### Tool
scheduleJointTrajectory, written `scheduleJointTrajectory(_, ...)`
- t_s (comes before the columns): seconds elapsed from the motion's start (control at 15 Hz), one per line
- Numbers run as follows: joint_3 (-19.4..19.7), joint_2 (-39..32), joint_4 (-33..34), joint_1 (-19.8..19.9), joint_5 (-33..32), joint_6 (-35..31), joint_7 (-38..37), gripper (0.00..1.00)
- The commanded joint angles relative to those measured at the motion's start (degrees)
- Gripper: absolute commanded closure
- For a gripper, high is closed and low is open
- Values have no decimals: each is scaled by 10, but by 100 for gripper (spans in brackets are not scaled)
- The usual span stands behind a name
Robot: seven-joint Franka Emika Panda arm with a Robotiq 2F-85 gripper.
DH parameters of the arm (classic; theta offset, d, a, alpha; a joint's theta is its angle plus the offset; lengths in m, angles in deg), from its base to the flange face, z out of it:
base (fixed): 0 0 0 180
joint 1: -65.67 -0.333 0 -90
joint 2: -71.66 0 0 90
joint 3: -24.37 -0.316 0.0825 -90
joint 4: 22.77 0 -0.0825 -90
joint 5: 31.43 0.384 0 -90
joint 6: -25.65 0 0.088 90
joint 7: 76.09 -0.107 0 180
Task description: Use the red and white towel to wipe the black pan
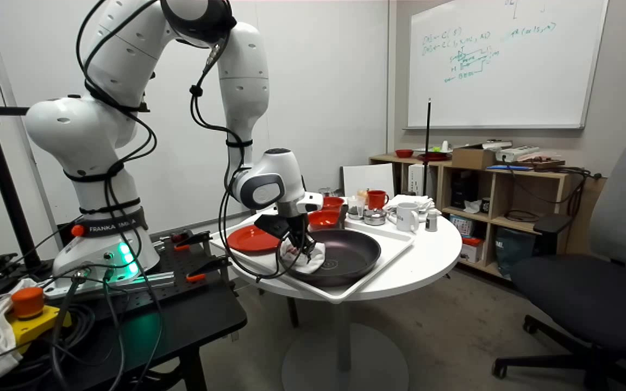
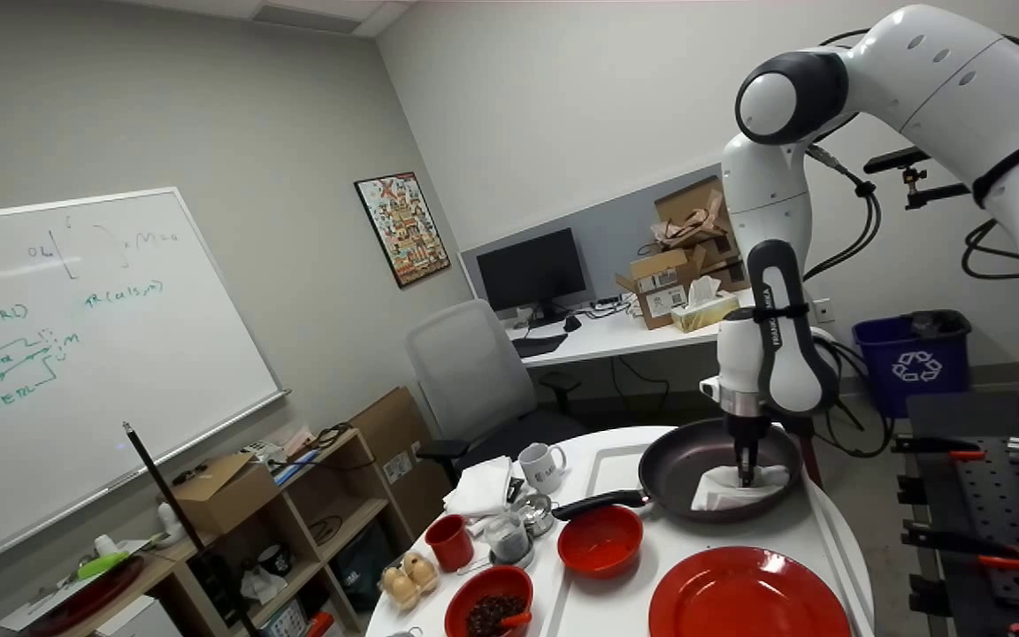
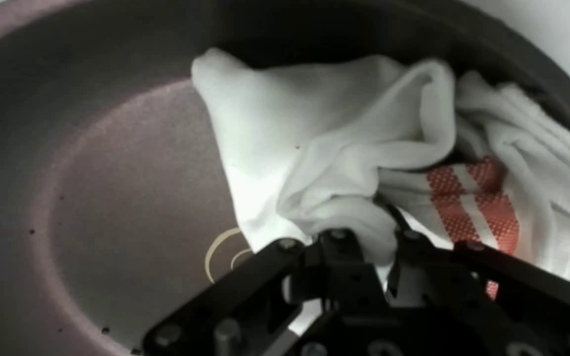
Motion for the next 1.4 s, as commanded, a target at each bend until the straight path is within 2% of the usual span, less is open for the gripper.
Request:
scheduleJointTrajectory(0.0,-23,15,-12,26,2,104,29,97)
scheduleJointTrajectory(0.2,-12,15,10,9,46,89,18,97)
scheduleJointTrajectory(0.47,-12,-1,50,21,95,59,2,97)
scheduleJointTrajectory(0.67,-8,-20,89,35,123,2,-15,97)
scheduleJointTrajectory(1.07,4,-47,131,55,115,-99,-65,97)
scheduleJointTrajectory(1.13,0,-37,153,61,109,-69,-72,97)
scheduleJointTrajectory(1.33,7,-40,170,53,109,-64,-71,97)
